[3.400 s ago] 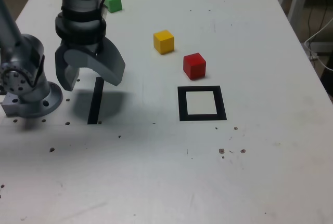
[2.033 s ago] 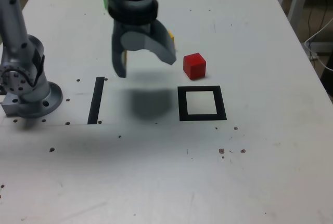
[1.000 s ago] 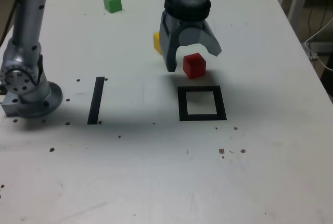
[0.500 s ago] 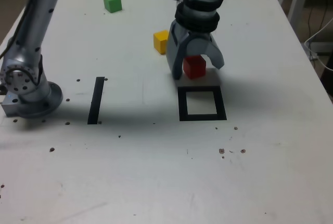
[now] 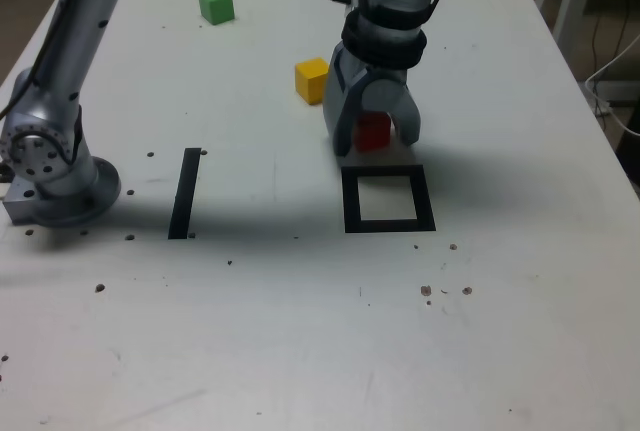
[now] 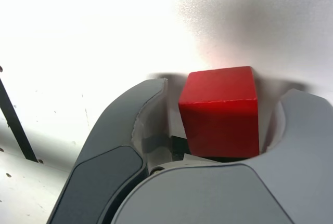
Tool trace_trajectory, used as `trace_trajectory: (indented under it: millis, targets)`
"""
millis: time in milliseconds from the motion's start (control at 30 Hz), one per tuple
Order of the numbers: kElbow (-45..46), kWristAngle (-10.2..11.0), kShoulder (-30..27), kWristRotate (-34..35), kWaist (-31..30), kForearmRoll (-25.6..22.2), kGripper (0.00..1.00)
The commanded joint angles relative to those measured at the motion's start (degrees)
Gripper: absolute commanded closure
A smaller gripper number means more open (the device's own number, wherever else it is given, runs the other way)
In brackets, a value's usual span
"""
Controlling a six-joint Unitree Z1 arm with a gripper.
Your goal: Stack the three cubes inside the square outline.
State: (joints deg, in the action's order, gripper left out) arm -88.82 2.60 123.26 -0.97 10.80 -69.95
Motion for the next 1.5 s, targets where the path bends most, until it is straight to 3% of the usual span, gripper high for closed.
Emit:
trace_trajectory:
  millis: [0,700,1067,1467]
  targets:
    - [0.11,0.04,-0.08,-0.09,-0.27,-0.34,0.65]
    - [0.52,-0.54,-2.17,-0.05,-2.07,-1.39,0.65]
    - [-1.69,-3.21,-3.41,0.12,-7.34,-4.51,0.65]
    - [-2.04,-4.74,-3.51,2.83,-12.24,-5.47,0.65]
